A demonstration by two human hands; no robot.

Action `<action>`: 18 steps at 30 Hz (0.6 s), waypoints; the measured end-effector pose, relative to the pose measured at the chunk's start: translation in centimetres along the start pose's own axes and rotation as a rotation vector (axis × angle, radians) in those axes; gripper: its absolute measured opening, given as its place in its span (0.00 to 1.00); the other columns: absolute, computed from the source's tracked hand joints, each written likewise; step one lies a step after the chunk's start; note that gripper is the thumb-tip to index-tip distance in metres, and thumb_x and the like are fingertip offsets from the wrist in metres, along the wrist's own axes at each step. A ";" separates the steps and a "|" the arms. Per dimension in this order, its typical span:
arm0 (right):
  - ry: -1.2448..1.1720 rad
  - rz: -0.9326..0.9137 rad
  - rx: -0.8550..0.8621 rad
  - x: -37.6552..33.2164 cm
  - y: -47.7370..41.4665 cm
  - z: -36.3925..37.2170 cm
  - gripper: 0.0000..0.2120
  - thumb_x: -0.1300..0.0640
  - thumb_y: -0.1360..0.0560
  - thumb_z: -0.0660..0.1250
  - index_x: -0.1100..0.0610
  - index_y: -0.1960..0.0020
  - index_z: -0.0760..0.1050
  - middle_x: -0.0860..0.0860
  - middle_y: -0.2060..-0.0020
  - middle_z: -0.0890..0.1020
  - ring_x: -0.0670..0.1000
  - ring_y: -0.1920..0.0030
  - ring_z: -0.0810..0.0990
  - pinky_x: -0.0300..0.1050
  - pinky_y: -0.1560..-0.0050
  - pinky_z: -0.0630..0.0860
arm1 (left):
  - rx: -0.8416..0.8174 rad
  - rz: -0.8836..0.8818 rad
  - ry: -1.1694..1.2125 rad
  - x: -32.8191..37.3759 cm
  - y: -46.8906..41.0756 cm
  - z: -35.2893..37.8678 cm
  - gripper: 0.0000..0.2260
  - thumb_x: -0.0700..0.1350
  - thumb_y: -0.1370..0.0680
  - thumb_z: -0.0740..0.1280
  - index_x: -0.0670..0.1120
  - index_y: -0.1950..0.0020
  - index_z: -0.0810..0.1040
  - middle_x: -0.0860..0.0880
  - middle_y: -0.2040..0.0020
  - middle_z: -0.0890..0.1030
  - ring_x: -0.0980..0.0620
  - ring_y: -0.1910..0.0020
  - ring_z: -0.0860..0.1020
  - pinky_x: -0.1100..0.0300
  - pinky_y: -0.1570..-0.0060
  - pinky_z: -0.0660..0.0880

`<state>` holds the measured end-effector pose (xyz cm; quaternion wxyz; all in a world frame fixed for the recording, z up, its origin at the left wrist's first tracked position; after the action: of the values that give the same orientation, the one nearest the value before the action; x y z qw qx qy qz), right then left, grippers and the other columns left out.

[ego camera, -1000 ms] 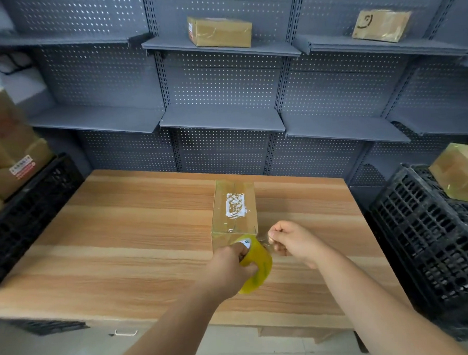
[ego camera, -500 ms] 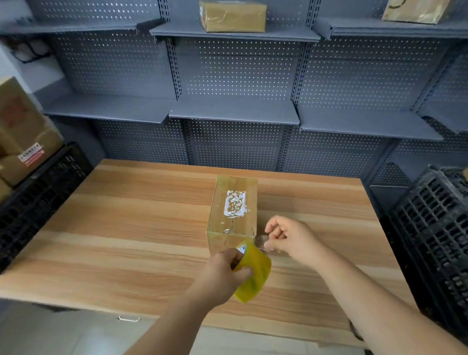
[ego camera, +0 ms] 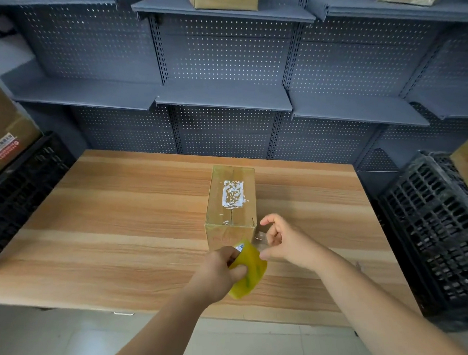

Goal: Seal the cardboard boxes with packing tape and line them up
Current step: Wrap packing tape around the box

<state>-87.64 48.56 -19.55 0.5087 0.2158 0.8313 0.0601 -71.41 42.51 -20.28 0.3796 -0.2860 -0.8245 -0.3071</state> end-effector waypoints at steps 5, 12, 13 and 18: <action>-0.009 0.013 0.169 0.1 0.0 -1.5 0.14 0.63 0.29 0.74 0.51 0.54 0.70 0.48 0.65 0.82 0.43 0.70 0.73 0.41 0.62 0.72 | -0.021 0.008 -0.009 -0.1 -0.5 0.1 0.08 0.43 0.25 0.68 0.48 0.62 0.72 0.54 0.67 0.70 0.55 0.67 0.67 0.68 0.71 0.62; 0.014 0.118 0.080 0.6 0.2 -2.1 0.05 0.61 0.20 0.62 0.55 0.54 0.72 0.49 0.59 0.86 0.50 0.64 0.82 0.51 0.55 0.79 | -0.069 -0.010 -0.029 -1.7 -0.6 0.8 0.10 0.45 0.26 0.69 0.52 0.64 0.71 0.54 0.67 0.71 0.56 0.67 0.68 0.66 0.69 0.64; 0.033 0.131 0.071 0.8 0.2 -2.0 0.06 0.60 0.19 0.62 0.55 0.55 0.73 0.48 0.58 0.86 0.49 0.64 0.82 0.51 0.53 0.79 | -0.072 -0.010 -0.023 -1.8 -0.6 0.8 0.10 0.44 0.26 0.70 0.52 0.65 0.71 0.54 0.67 0.71 0.56 0.67 0.68 0.65 0.68 0.64; -0.209 0.228 0.039 1.1 0.4 -1.2 0.11 0.62 0.18 0.57 0.58 0.55 0.76 0.52 0.60 0.83 0.45 0.65 0.81 0.38 0.61 0.73 | -0.087 -0.041 0.037 -2.4 -0.7 0.9 0.06 0.44 0.25 0.68 0.51 0.62 0.75 0.54 0.66 0.74 0.55 0.65 0.72 0.63 0.65 0.68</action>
<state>-89.02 49.56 -19.70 0.5782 0.3237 0.7448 0.0783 -70.98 42.18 -22.92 0.3758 -0.2795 -0.8088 -0.3557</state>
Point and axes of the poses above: each hand's wrist, its own y-axis away from the middle knuckle, its own z-axis out of the palm, x = y × z, the point moved 8 cm from there along -y, towards the middle knuckle
